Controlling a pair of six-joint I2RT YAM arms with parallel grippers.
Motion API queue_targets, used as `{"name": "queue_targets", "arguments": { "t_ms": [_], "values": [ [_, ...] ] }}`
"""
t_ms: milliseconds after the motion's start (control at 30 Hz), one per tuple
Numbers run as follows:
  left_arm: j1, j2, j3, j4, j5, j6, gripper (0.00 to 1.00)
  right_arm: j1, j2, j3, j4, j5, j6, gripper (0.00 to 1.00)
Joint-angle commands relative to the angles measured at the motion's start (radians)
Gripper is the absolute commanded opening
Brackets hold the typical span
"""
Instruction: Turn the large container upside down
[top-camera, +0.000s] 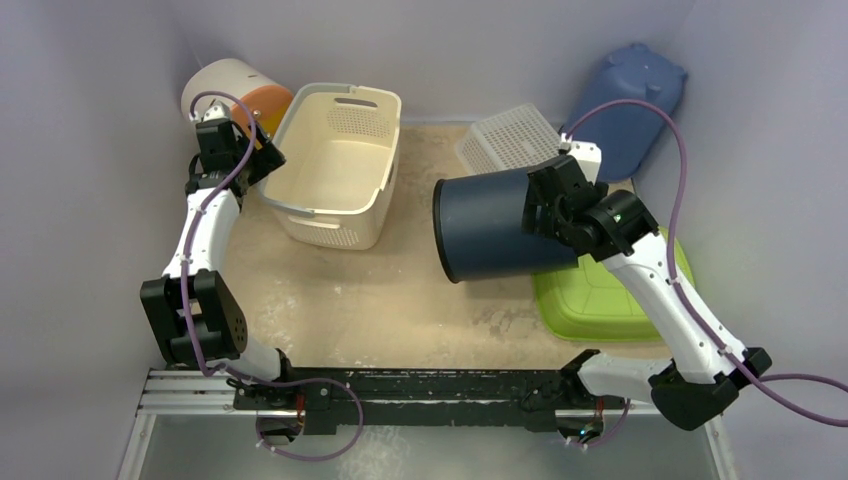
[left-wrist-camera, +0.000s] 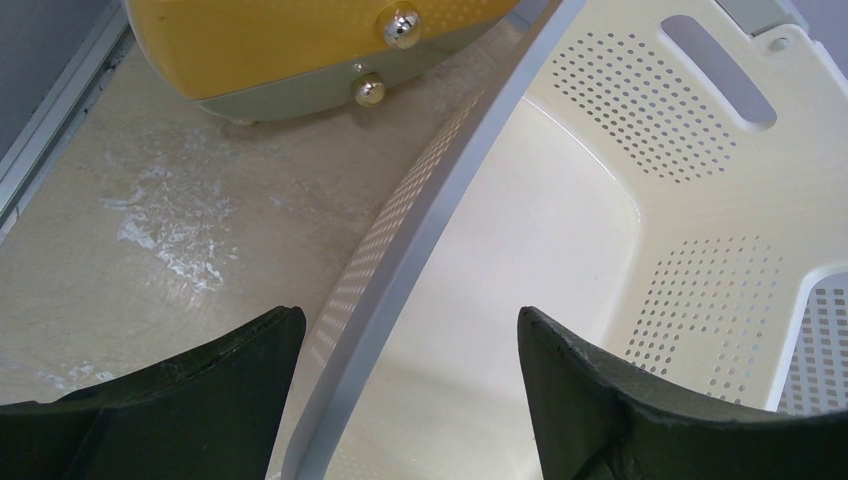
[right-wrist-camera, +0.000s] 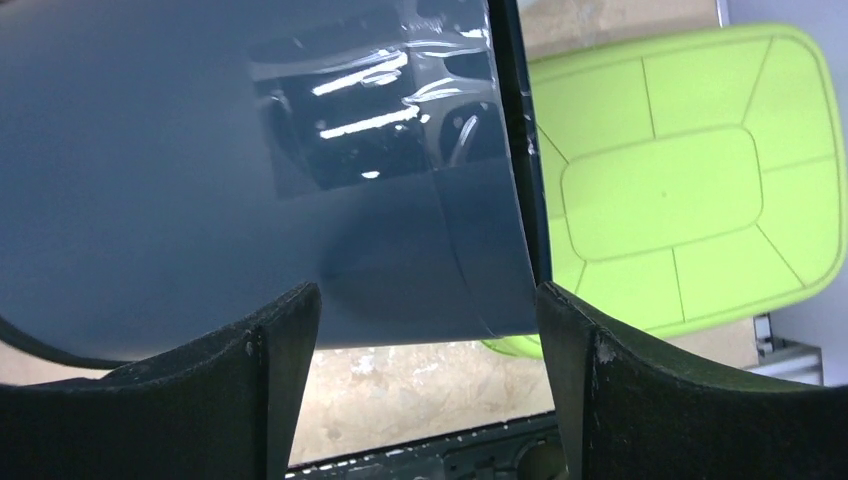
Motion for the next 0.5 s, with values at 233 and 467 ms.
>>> {"name": "queue_targets", "arguments": {
  "t_ms": [233, 467],
  "values": [
    [0.007, 0.014, 0.041, 0.047, 0.011, -0.009, 0.78, -0.035, -0.065, -0.087, 0.128, -0.157, -0.011, 0.65],
    [0.007, 0.012, 0.043, 0.045, 0.008, -0.004, 0.78, -0.035, -0.070, -0.063, 0.335, -0.397, -0.141, 0.00]
  ]
}}
